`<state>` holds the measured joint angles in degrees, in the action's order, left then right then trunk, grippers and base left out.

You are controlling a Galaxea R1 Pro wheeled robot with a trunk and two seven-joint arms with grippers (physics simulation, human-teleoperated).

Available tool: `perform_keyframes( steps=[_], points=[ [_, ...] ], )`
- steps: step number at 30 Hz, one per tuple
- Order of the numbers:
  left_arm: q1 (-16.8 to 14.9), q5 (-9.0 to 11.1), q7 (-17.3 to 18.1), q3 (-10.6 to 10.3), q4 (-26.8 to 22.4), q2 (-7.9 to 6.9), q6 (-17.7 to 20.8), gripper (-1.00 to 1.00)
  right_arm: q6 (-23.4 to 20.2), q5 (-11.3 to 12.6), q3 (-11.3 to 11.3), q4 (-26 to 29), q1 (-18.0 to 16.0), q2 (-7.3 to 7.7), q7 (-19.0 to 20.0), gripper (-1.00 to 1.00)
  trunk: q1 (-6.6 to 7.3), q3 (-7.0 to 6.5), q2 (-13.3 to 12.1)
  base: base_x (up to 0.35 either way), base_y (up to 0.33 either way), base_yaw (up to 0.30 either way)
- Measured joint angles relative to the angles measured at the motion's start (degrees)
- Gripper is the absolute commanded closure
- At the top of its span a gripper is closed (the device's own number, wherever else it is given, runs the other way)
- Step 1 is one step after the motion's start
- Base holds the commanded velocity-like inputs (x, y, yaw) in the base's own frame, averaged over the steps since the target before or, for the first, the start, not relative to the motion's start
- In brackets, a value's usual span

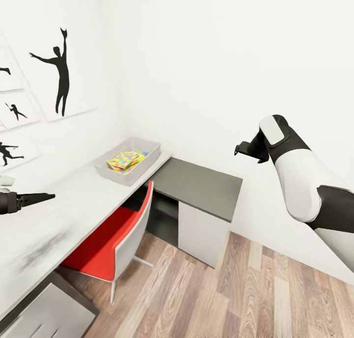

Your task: Put all the toys in the child's room - the three board games (two on the bed and one on the table), the two jigsaw puzzles on the table, and the tennis ball on the table - inside the toy box on the table in the child's room.

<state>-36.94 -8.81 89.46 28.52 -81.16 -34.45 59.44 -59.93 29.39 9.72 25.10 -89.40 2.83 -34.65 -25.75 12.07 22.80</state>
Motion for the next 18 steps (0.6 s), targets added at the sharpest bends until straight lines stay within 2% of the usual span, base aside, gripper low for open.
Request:
perform_keyframes(
  steps=[13, 18],
  points=[
    [0.0, 0.0, 0.0, 0.0, 0.0, 0.0, 0.0, -1.0, 0.0, 0.0, 0.0, 0.0, 0.0, 0.14, 0.0, -1.0, 0.0, -0.3, 0.0, 0.0, 0.0, -0.278],
    [0.0, 0.5, 0.0, -0.1, 0.0, 0.0, 0.0, -1.0, 0.0, 0.0, -0.1, 0.0, 0.1, 1.43, 0.0, -1.0, 0.0, -0.49, 0.0, 0.0, 0.0, -0.274]
  ],
)
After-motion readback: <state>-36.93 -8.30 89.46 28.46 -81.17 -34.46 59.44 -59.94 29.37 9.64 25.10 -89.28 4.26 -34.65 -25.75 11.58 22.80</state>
